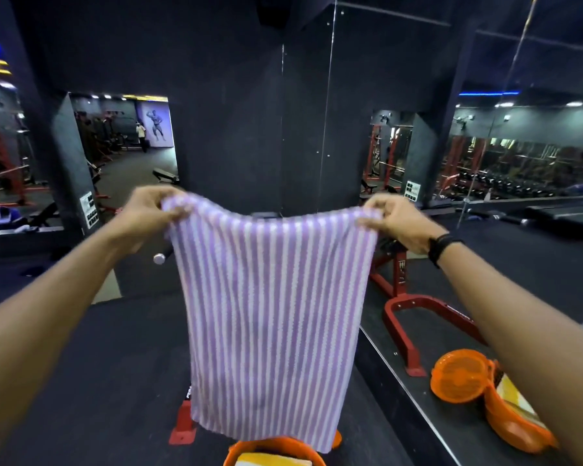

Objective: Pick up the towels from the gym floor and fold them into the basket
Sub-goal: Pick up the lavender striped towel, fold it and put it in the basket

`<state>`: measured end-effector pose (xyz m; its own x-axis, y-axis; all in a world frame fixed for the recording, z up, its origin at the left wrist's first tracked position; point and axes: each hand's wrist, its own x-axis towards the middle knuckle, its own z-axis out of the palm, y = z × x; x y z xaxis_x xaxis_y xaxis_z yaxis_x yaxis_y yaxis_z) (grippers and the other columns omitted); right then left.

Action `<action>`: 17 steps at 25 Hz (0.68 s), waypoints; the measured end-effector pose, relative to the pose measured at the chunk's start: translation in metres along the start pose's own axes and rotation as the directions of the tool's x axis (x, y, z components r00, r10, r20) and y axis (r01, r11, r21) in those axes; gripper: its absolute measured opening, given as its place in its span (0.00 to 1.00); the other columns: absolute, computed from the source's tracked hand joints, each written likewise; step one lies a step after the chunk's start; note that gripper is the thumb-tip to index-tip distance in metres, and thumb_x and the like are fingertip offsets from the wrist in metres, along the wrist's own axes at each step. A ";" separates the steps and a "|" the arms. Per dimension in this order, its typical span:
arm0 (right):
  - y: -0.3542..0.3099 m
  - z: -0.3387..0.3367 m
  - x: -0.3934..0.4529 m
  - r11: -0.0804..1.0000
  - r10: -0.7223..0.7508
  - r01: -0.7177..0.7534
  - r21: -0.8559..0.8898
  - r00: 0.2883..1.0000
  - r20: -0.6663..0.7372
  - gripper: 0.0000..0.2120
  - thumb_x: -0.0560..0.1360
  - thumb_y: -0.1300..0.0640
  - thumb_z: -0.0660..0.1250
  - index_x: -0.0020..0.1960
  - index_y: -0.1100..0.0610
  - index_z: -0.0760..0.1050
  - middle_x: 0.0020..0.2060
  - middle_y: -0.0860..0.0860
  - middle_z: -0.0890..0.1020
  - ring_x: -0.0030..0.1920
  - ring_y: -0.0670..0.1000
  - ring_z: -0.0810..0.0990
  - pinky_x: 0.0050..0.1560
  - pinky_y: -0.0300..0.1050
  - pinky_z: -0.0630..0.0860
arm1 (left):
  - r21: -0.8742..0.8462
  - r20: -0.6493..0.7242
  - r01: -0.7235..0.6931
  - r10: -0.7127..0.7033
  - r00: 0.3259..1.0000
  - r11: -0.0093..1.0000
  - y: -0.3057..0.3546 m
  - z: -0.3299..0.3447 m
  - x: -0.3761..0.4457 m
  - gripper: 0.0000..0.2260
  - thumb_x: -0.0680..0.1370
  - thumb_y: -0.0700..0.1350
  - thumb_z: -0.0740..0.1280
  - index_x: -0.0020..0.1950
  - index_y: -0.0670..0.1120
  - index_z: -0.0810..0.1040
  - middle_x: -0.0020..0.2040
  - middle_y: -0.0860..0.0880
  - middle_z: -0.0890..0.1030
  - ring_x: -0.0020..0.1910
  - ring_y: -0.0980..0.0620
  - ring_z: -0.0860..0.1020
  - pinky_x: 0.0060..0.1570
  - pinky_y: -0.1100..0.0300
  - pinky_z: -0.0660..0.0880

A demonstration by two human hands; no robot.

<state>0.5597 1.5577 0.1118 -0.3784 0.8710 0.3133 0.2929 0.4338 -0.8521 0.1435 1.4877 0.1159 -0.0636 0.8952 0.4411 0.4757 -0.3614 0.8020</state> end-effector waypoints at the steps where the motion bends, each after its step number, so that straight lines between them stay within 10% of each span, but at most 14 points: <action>1: -0.007 0.000 0.003 0.985 0.016 -0.014 0.170 1.000 -0.008 0.25 0.57 0.49 0.79 0.49 0.55 0.77 0.43 0.53 0.83 0.42 0.51 0.81 0.41 0.48 0.79 | -0.196 -0.082 0.005 -0.022 0.996 0.981 0.003 0.002 0.003 0.16 0.68 0.45 0.77 0.52 0.45 0.78 0.41 0.53 0.83 0.34 0.63 0.79 0.33 0.68 0.76; 6: 0.044 0.047 -0.024 0.942 0.213 -0.265 0.204 0.946 0.245 0.40 0.50 0.42 0.84 0.58 0.57 0.78 0.56 0.54 0.83 0.55 0.53 0.82 0.56 0.48 0.78 | -0.132 0.240 0.450 -0.412 0.879 0.883 -0.060 0.027 -0.048 0.49 0.44 0.62 0.83 0.61 0.45 0.77 0.56 0.49 0.83 0.52 0.52 0.82 0.57 0.51 0.77; 11: 0.069 0.042 -0.036 0.886 0.344 -0.411 0.213 0.892 0.292 0.41 0.47 0.40 0.84 0.52 0.63 0.81 0.47 0.56 0.85 0.45 0.50 0.84 0.44 0.41 0.80 | -0.144 0.377 0.637 -0.553 0.743 0.757 -0.061 0.017 -0.057 0.42 0.44 0.55 0.85 0.54 0.40 0.81 0.49 0.44 0.85 0.41 0.54 0.84 0.38 0.63 0.80; 14: 0.054 0.038 -0.022 0.869 0.280 -0.348 0.351 0.932 0.230 0.45 0.47 0.40 0.84 0.56 0.64 0.80 0.48 0.57 0.85 0.46 0.50 0.84 0.48 0.43 0.81 | -0.344 0.227 0.558 -0.510 0.830 0.755 -0.044 0.025 -0.039 0.22 0.65 0.49 0.77 0.55 0.42 0.79 0.49 0.43 0.84 0.41 0.54 0.83 0.36 0.62 0.80; 17: 0.040 0.029 -0.020 0.842 0.176 -0.298 0.450 0.940 0.292 0.32 0.53 0.46 0.83 0.55 0.57 0.82 0.52 0.54 0.84 0.51 0.51 0.84 0.49 0.45 0.81 | -0.350 0.270 0.472 -0.396 0.878 0.809 -0.034 0.016 -0.036 0.26 0.60 0.53 0.81 0.52 0.44 0.79 0.44 0.47 0.85 0.43 0.52 0.84 0.39 0.60 0.80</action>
<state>0.5532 1.5503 0.0593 -0.5602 0.8281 0.0221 -0.0361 0.0022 -0.9993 0.1441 1.4715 0.0663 -0.0068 0.9992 -0.0390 0.0474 0.0393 0.9981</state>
